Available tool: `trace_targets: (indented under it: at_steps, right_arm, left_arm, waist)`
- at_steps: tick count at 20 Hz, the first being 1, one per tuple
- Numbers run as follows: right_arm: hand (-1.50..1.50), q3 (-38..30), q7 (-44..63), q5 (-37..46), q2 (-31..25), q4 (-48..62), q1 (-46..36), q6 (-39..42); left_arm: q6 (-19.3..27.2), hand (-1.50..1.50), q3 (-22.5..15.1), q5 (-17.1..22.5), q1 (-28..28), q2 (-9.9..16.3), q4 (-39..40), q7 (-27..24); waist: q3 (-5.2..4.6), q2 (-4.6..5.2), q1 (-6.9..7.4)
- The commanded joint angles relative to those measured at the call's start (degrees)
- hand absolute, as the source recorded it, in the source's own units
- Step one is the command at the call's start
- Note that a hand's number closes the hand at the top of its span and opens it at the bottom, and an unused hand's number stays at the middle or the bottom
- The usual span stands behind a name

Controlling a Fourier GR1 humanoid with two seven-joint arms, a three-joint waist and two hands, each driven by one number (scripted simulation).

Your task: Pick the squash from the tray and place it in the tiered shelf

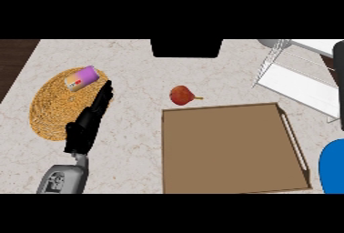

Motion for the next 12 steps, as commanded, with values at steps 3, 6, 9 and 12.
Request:
trace_targets:
  at_steps: [3,6,9,12]
  right_arm:
    - [1.50,-2.45,-7.66,-7.80,-3.31,4.06,1.63,-4.95]
    - [1.50,-1.92,-7.82,-8.50,-3.96,6.19,-0.58,-4.33]
    - [-1.50,-1.74,8.34,7.27,-5.94,8.91,2.69,-3.01]
    - [-1.50,-2.34,12.61,8.44,-5.07,7.57,3.74,-2.21]
  left_arm:
    - [-1.26,0.00,1.22,0.56,-0.93,1.07,0.57,0.74]
    - [0.54,0.00,0.19,-0.90,-1.96,-0.88,2.06,0.27]
    - [-0.16,0.00,2.78,0.08,-4.68,1.13,4.85,-0.41]
    - [-0.36,0.00,1.35,0.41,-2.79,-0.63,4.01,-1.02]
  waist:
    - [-0.02,-0.13,-0.35]
    - [-0.03,-0.14,-0.32]
    - [-0.13,-0.02,-0.98]
    - [-0.07,-0.15,-0.63]
